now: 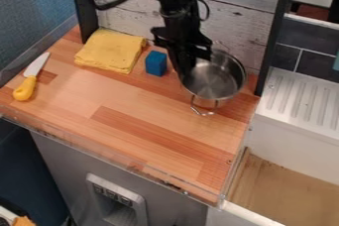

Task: Move the silver pot to the bottom left of the table

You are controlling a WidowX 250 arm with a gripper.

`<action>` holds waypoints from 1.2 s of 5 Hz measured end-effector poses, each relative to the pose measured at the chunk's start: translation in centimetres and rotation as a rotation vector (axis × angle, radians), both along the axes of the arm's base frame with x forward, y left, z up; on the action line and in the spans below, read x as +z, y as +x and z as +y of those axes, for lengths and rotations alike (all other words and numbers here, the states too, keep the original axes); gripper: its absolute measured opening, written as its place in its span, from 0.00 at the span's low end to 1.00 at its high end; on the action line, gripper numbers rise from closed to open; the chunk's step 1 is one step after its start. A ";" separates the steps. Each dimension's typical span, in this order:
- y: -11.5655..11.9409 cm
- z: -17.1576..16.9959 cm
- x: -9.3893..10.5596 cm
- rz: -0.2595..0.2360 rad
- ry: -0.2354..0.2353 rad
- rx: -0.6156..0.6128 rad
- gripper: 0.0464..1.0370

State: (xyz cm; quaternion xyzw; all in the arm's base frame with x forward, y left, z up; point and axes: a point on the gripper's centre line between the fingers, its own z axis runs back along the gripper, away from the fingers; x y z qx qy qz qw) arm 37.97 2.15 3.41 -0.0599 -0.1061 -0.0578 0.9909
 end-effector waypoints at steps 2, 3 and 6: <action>-3.8 5.1 1.9 -0.023 0.055 0.028 0.03; -6.2 9.3 1.3 0.011 0.111 0.089 0.03; -10.4 17.0 -1.4 0.148 0.152 0.324 0.03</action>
